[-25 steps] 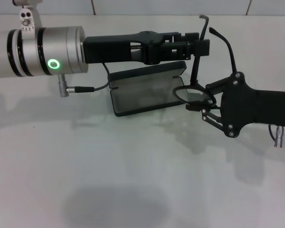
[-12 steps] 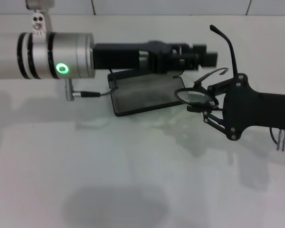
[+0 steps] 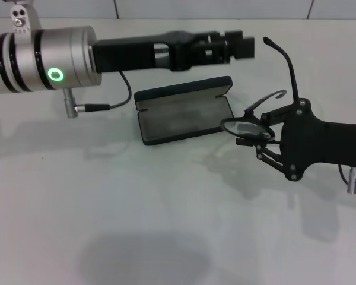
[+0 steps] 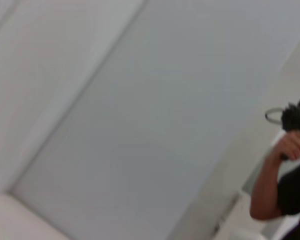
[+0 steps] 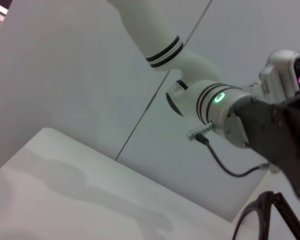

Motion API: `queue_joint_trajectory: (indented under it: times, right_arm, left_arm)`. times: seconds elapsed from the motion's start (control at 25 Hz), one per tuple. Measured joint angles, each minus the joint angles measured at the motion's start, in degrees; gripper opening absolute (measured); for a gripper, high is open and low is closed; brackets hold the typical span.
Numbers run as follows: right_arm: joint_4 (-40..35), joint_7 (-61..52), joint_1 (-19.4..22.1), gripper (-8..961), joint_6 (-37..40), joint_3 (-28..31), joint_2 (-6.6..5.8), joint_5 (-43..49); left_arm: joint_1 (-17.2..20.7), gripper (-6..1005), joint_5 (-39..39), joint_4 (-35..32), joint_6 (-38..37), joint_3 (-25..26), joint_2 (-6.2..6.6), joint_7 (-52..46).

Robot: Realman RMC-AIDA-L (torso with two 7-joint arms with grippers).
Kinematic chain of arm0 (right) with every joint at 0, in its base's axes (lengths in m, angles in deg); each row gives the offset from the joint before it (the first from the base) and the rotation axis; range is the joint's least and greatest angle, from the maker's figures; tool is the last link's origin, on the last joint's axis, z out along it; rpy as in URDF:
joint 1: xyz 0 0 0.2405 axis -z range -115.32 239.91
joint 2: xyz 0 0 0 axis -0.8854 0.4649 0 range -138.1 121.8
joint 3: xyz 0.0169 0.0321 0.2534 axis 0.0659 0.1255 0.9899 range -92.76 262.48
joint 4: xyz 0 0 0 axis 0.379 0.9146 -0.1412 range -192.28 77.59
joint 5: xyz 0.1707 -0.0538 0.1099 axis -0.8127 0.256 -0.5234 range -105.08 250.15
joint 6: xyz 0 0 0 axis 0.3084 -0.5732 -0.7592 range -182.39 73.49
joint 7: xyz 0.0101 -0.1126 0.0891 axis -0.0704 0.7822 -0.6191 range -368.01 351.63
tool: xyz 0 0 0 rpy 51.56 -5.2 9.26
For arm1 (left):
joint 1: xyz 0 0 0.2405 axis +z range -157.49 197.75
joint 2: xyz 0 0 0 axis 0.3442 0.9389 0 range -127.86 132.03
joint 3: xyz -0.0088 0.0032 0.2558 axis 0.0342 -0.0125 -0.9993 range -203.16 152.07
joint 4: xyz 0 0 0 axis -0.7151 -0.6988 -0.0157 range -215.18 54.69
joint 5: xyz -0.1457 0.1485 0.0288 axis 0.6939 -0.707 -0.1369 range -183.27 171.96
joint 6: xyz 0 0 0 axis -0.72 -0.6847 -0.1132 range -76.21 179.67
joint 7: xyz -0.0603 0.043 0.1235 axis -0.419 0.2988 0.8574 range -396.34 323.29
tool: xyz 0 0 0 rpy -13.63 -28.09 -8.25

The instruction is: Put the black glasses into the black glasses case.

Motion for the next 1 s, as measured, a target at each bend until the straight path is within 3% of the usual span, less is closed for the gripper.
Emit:
queue_joint_trajectory:
  times: [0.4,1.0]
  right_arm:
    - [0.06,2.02,-0.43,116,-0.11,0.0,0.01,0.11]
    - [0.59,2.31,-0.52,115,-0.44,0.0,0.01,0.21]
  left_arm:
    - [-4.38,665,-6.65,2.83,-0.05,-0.51,-1.13,-1.7]
    - [-6.04,665,-8.02,3.43,-0.09,-3.52,-1.87,-2.47]
